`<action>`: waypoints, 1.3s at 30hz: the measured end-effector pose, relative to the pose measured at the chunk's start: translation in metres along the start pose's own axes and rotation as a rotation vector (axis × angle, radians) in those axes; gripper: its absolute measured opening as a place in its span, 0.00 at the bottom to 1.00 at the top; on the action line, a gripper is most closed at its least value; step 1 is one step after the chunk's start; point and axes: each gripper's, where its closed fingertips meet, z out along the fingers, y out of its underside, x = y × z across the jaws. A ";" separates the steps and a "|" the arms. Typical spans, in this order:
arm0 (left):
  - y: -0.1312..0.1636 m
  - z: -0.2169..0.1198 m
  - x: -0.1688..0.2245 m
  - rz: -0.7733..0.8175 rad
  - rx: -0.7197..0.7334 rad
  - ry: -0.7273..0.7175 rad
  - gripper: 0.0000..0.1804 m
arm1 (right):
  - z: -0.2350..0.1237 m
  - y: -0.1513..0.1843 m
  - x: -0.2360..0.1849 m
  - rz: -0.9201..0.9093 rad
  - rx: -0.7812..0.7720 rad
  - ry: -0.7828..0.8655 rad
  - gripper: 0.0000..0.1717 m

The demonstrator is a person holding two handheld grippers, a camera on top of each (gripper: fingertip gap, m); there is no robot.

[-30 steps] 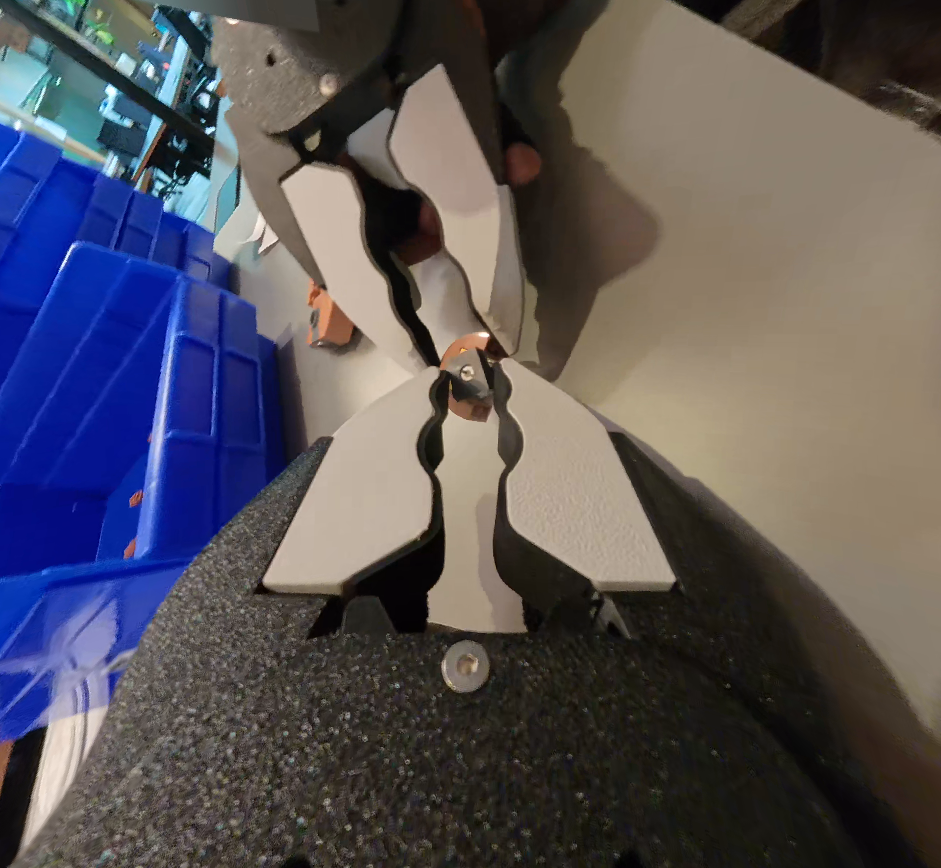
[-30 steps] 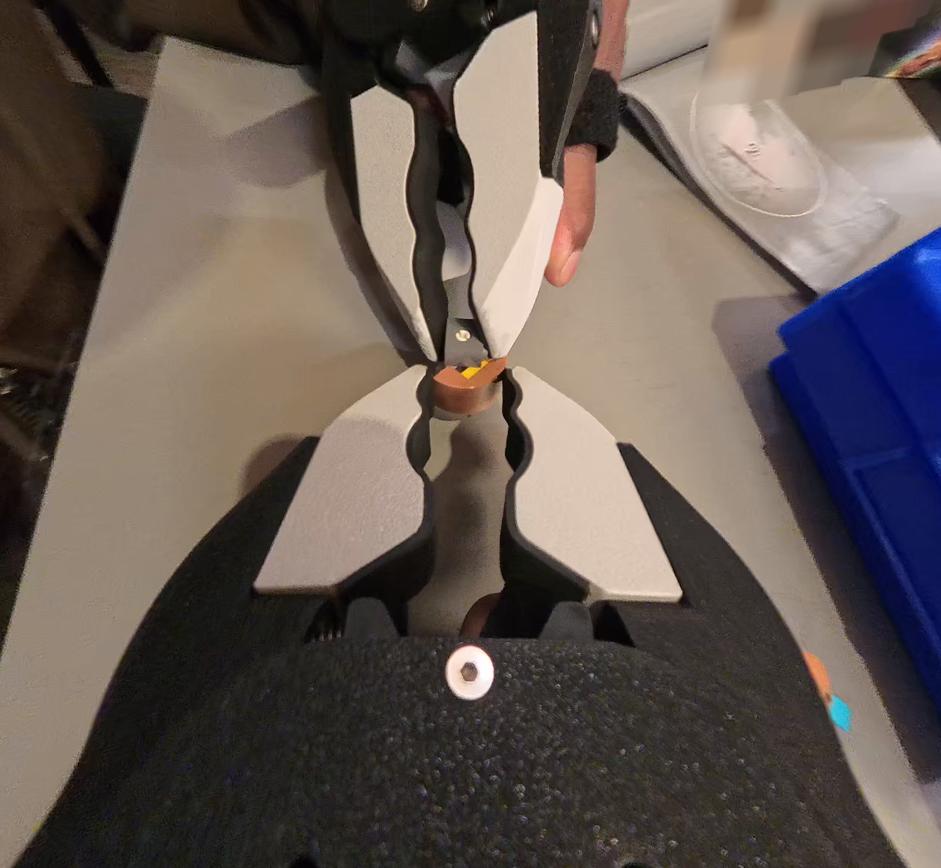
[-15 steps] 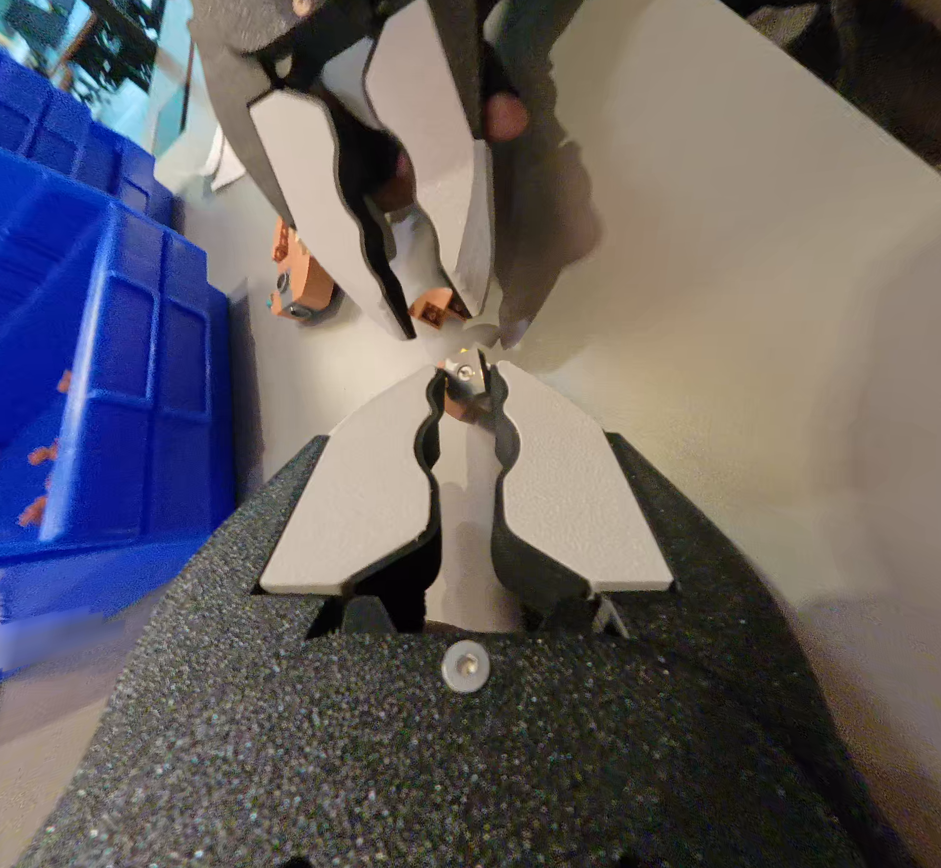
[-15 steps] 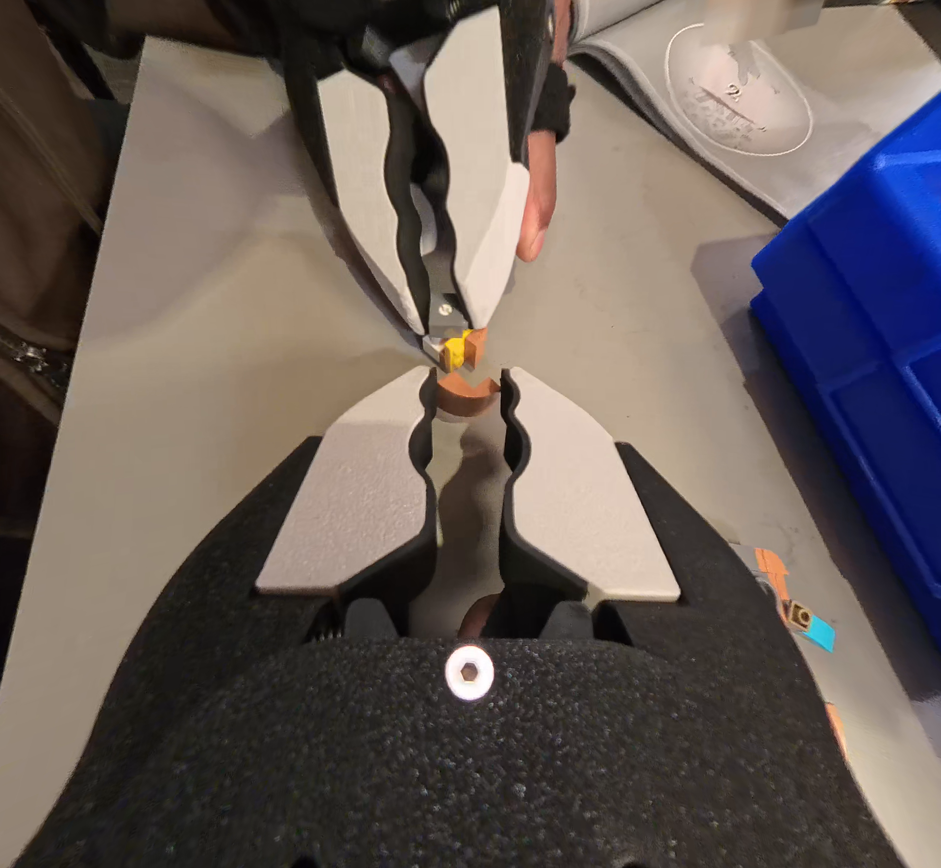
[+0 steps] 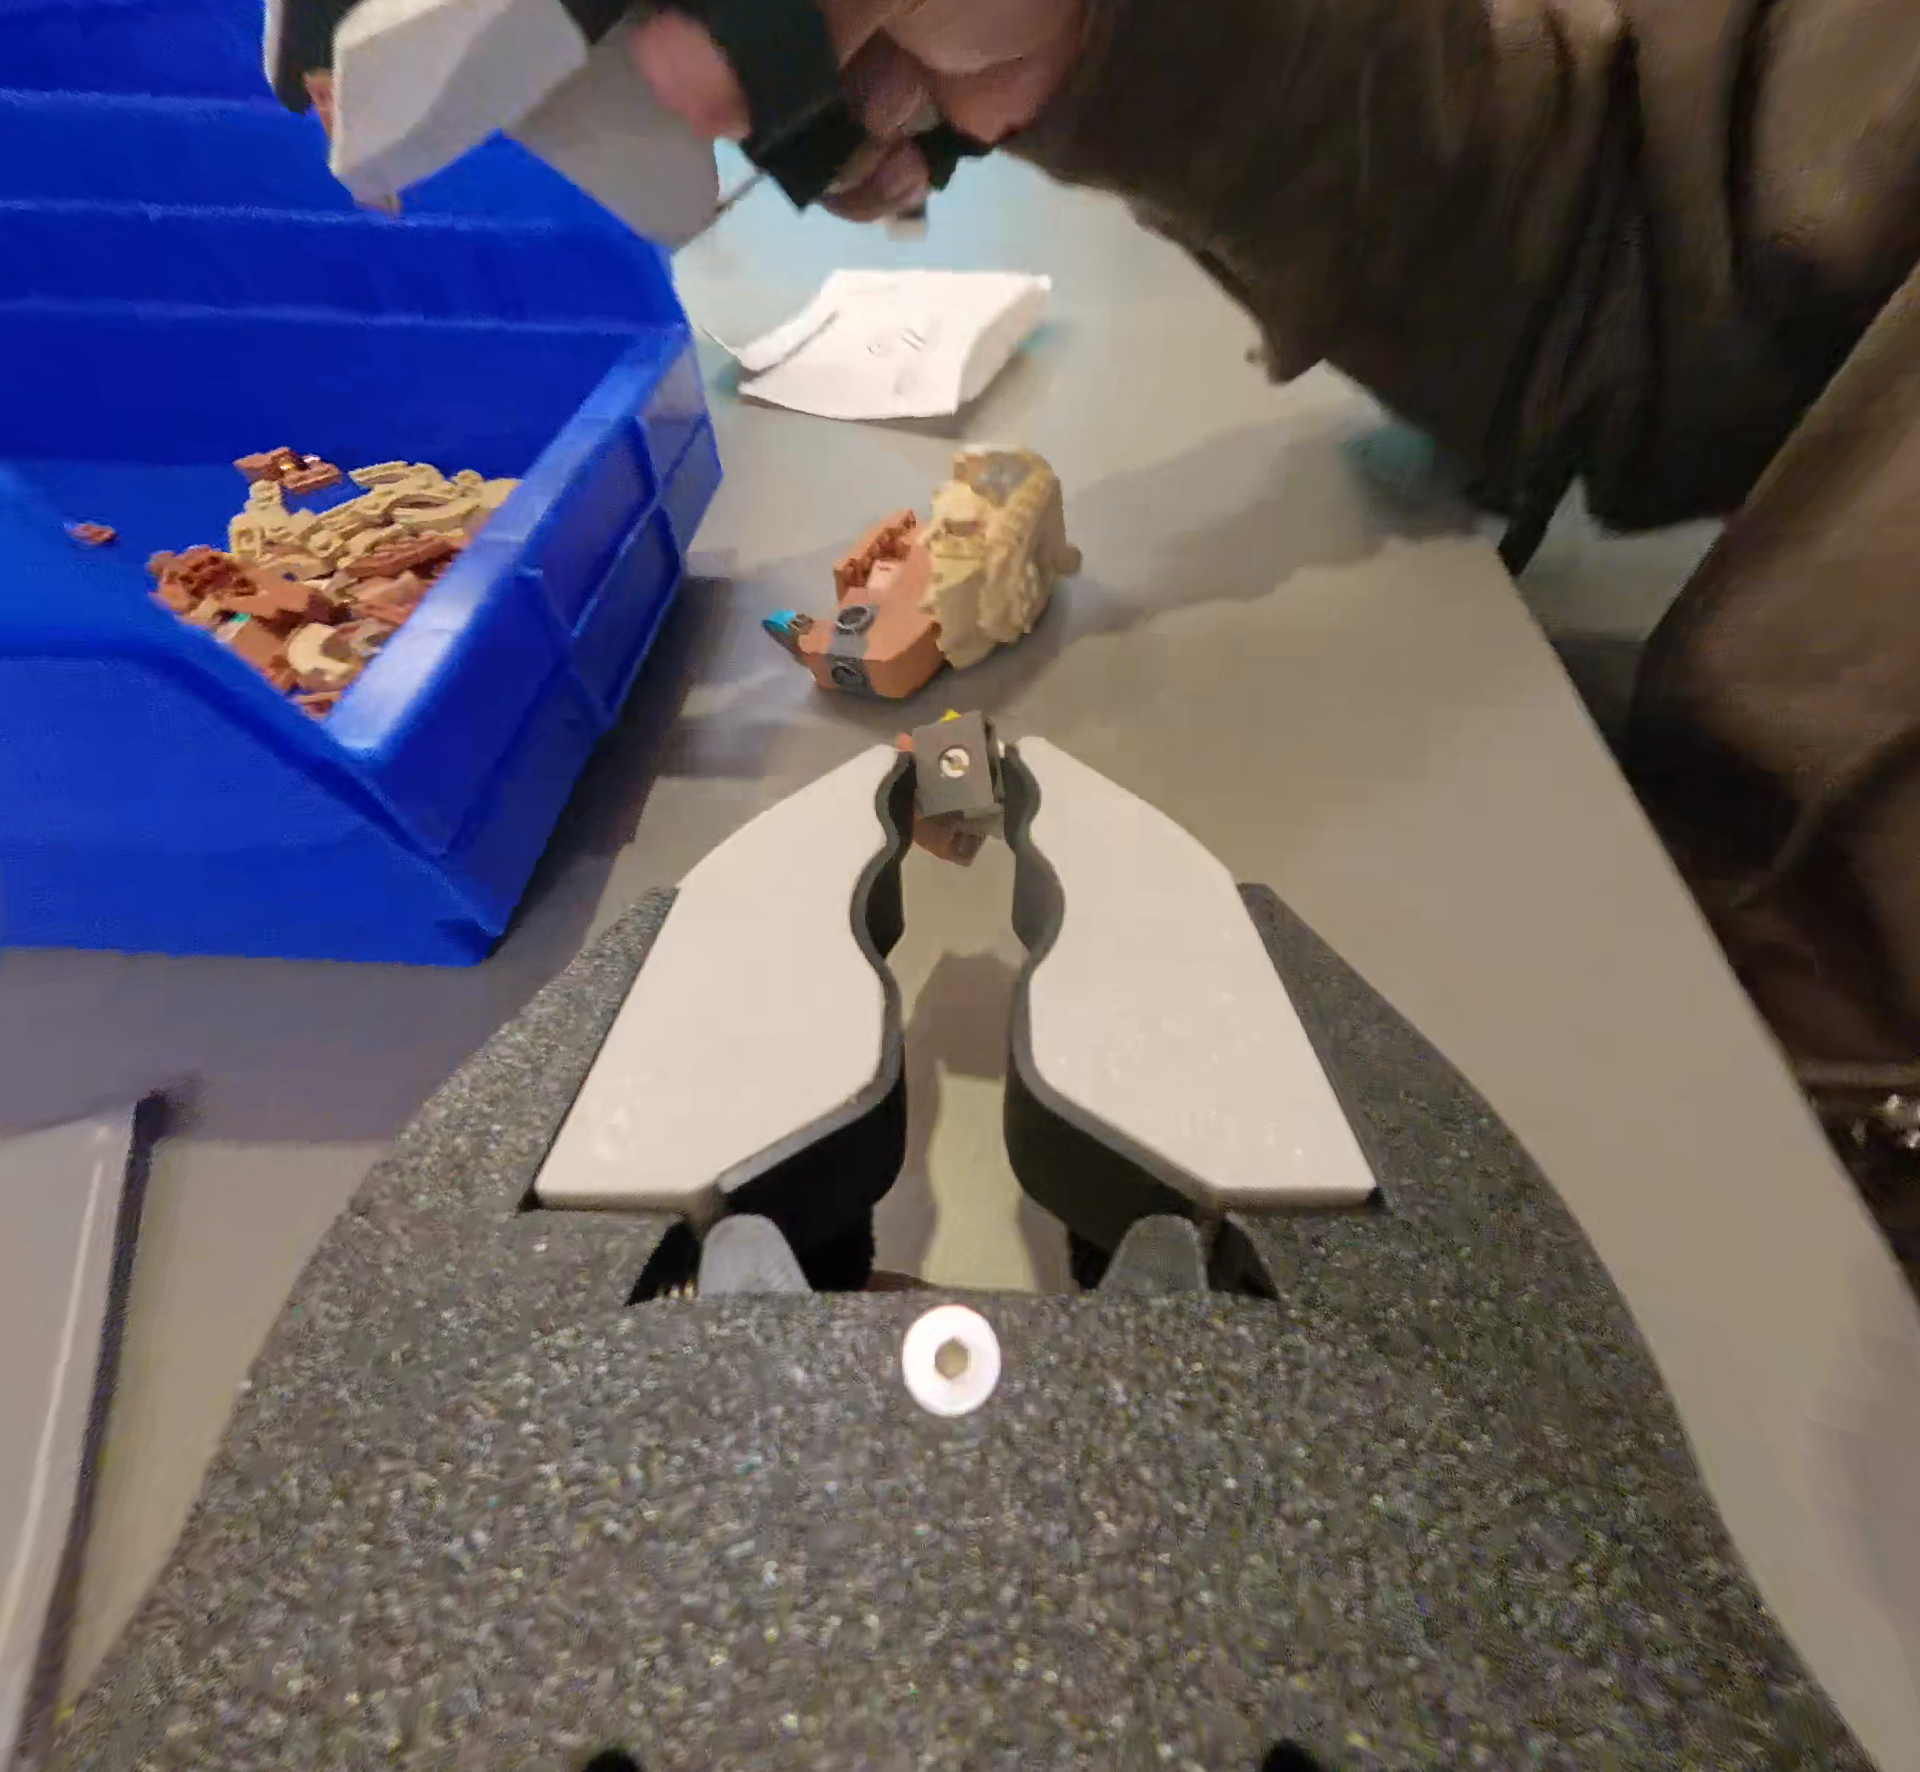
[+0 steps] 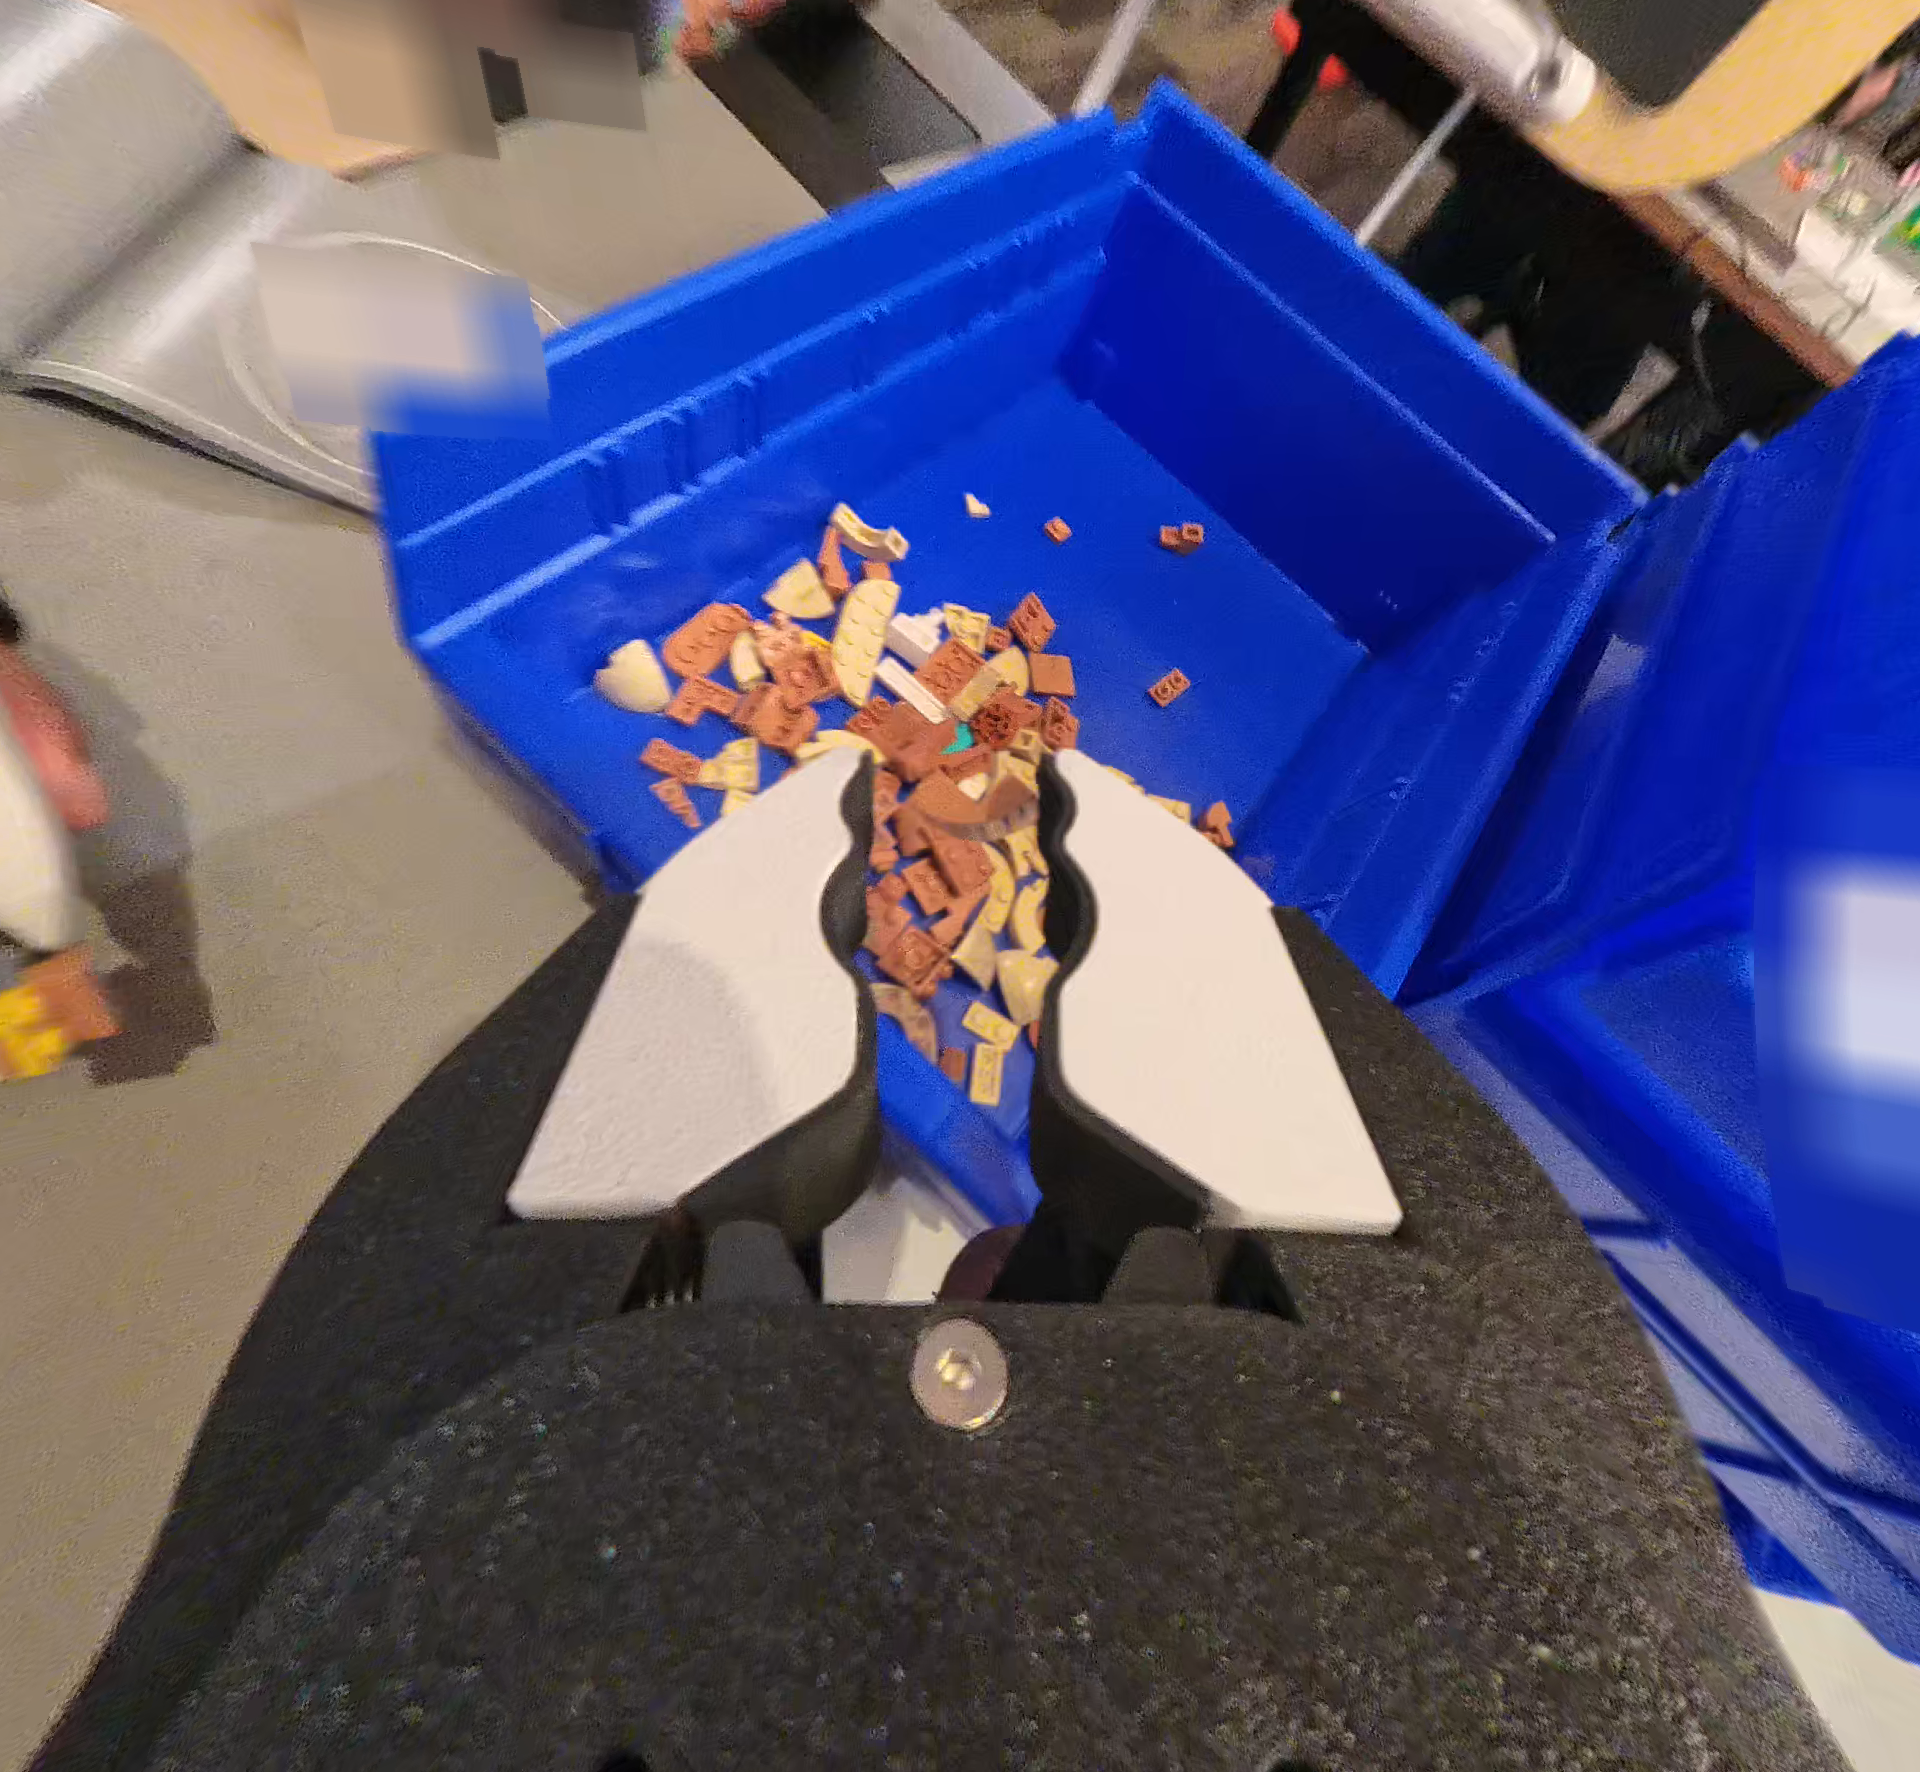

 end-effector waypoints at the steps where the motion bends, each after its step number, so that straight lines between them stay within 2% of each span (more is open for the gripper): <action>1: -0.005 -0.003 -0.004 -0.049 0.038 -0.008 0.09 | 0.010 0.003 0.006 0.008 -0.044 0.003 0.21; 3: -0.014 -0.009 -0.012 -0.179 0.126 -0.006 0.09 | 0.025 0.011 0.008 0.000 -0.117 0.006 0.27; 6: -0.034 -0.026 -0.030 -0.441 0.343 0.026 0.09 | 0.026 0.015 -0.006 -0.019 -0.110 -0.001 0.29; 10: -0.050 -0.049 -0.055 -0.852 0.691 0.124 0.09 | 0.000 0.003 -0.068 0.013 0.049 -0.139 0.28; 13: -0.051 -0.044 -0.056 -0.978 0.788 0.172 0.09 | -0.013 -0.005 -0.120 0.059 0.195 -0.234 0.25; 20: -0.055 -0.023 -0.039 -1.130 0.839 0.295 0.09 | -0.013 -0.010 -0.151 0.190 0.367 -0.280 0.24; 22: -0.054 -0.018 -0.035 -1.152 0.806 0.321 0.09 | -0.015 -0.012 -0.144 0.148 0.406 -0.238 0.20; 26: -0.052 -0.016 -0.034 -1.192 0.767 0.350 0.09 | -0.013 -0.002 -0.143 0.035 0.383 -0.224 0.15; 33: -0.051 -0.012 -0.029 -1.184 0.662 0.379 0.09 | -0.015 0.001 -0.141 -0.087 0.408 -0.177 0.15; 39: -0.049 -0.010 -0.022 -1.146 0.510 0.376 0.09 | -0.017 0.008 -0.139 -0.302 0.357 -0.112 0.13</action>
